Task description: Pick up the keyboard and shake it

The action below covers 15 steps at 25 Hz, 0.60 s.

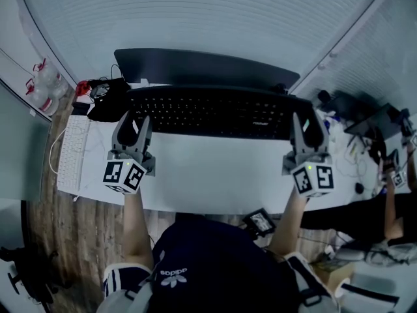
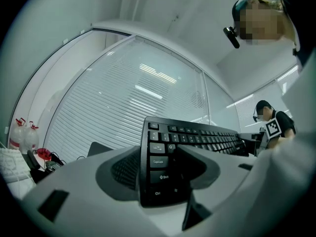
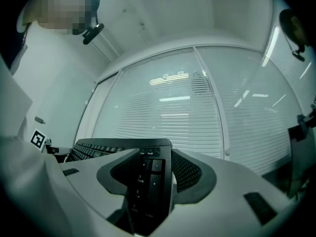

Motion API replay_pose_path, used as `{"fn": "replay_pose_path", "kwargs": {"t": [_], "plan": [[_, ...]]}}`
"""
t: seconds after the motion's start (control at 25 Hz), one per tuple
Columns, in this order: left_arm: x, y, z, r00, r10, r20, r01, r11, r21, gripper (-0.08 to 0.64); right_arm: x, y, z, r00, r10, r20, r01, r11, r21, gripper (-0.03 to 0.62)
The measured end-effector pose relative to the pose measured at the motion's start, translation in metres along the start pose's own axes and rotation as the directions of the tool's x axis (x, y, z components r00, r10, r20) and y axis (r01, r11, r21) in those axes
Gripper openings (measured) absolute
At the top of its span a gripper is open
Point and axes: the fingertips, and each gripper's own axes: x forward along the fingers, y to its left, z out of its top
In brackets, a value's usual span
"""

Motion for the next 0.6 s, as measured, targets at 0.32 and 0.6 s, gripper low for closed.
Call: {"fn": "replay_pose_path", "kwargs": {"t": [0.32,0.6], "plan": [[0.004,-0.001,0.008,1.0,-0.027,0.001,0.027,1.0,0.006,0.224,-0.005,-0.001,0.002,1.0,-0.014,-0.003,0.014,1.0,0.013,0.186],[0.01,-0.007,0.008,0.999,-0.046,0.008,0.046,0.999,-0.009,0.224,-0.005,0.0,0.019,1.0,-0.029,0.002,0.029,0.999,-0.04,0.186]]}}
